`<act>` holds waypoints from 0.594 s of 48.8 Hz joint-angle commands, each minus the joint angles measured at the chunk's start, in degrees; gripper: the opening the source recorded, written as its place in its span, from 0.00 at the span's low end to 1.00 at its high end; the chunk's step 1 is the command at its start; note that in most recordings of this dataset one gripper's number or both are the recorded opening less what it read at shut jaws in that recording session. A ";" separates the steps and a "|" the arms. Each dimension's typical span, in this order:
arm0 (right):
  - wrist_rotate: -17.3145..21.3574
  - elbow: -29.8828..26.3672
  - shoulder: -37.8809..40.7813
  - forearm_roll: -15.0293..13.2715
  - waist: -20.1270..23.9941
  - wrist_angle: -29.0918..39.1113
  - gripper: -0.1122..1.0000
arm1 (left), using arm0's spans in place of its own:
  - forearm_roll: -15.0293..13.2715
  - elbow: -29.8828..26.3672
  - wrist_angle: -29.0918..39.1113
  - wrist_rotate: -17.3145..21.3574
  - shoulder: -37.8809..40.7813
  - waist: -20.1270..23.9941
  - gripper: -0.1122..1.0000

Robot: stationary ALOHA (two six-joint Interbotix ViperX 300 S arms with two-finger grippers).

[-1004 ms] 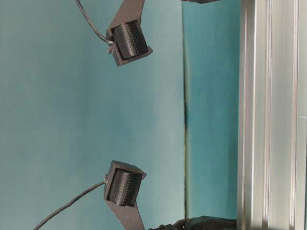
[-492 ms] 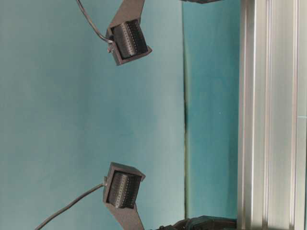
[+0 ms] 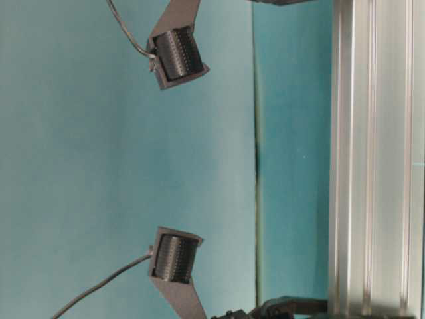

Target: Lift the metal rail with both hands and move it towards you.

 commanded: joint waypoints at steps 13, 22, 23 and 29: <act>0.44 0.00 0.26 1.58 -1.23 -0.70 0.99 | -0.09 -0.09 -0.35 0.53 -0.70 -0.26 0.87; 0.18 0.09 0.18 1.49 -1.23 -0.70 0.99 | -0.09 -0.09 -0.44 0.53 -0.70 -0.26 0.88; 0.18 0.09 0.18 1.58 -1.23 -0.79 0.99 | -0.09 -0.09 -0.44 0.53 -0.70 -0.26 0.89; 0.18 0.09 0.18 1.58 -1.23 -0.88 0.99 | -0.18 -0.09 -0.44 0.53 -0.70 -0.26 0.91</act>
